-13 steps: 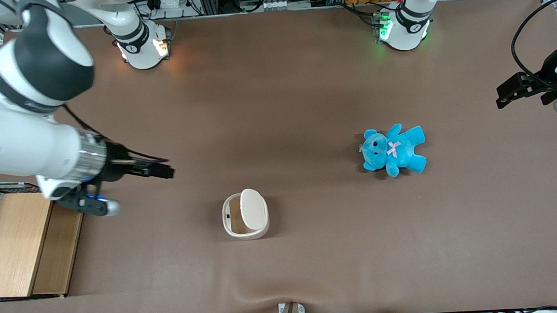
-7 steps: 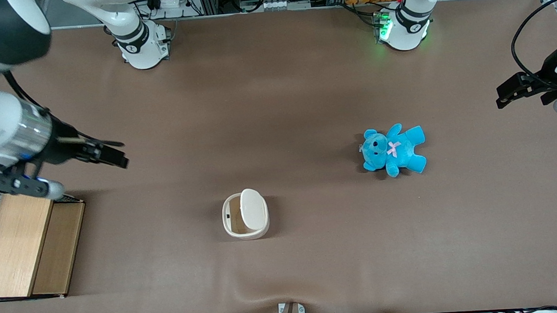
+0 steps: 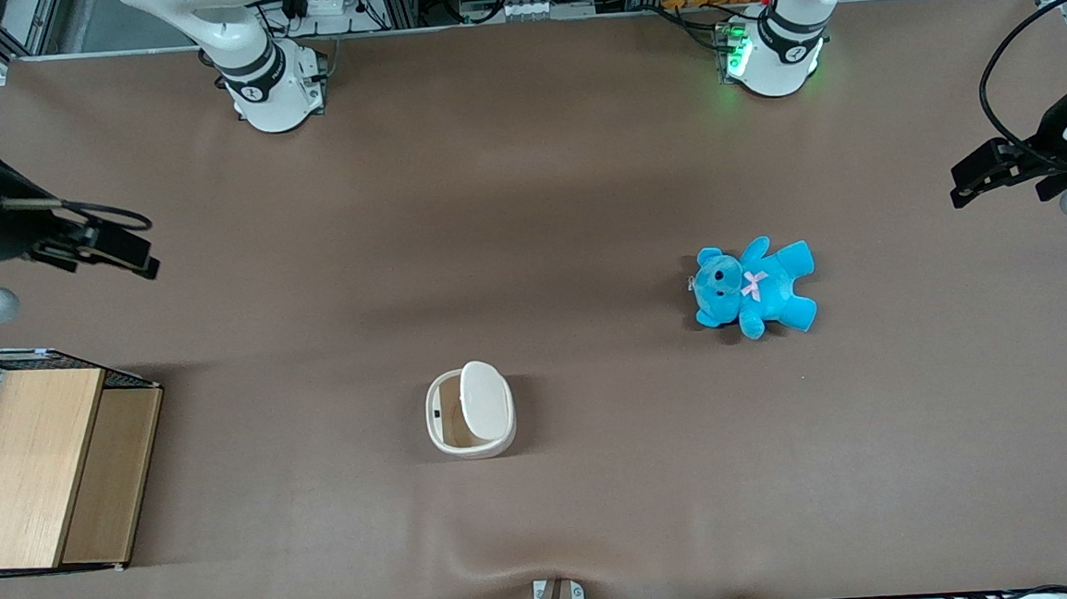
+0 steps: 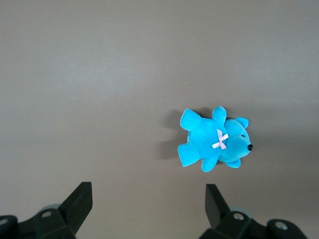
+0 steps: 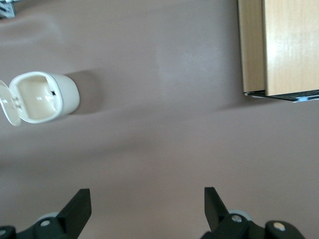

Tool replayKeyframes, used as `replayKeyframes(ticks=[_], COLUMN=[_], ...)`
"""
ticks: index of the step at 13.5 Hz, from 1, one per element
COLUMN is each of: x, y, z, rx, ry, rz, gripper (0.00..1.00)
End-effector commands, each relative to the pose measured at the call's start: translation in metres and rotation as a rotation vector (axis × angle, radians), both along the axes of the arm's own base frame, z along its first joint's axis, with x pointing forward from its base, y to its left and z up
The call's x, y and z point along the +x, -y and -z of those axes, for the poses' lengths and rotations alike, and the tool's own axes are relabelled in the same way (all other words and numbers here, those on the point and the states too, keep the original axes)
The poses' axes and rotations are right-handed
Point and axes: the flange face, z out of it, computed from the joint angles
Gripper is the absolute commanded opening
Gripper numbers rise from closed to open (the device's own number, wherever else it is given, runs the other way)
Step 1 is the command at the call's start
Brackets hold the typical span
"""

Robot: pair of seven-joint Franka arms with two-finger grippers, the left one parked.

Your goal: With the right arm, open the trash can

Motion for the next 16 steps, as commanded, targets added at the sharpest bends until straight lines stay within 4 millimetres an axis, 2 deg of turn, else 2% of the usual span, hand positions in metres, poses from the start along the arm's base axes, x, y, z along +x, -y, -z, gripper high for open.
replayKeyframes(ticks=[1,4,6,7,9,16], x=[-0.025,-0.044,-0.044,-0.044,-0.046,-0.049], y=[0.023,0.042,0.070,0.076,0.079,0.090], z=[-0.007,-0.011,-0.006,-0.004,0.003,0.007], rx=[-0.018,-0.026,-0.024,-0.023,-0.024,-0.033], ry=[0.001,0.016,0.007,0.003,-0.012,-0.007], rz=[-0.013,-0.019,-0.045,-0.059,-0.056,-0.047], gripper=[1.00,1.00,1.00,1.00,1.00,1.00])
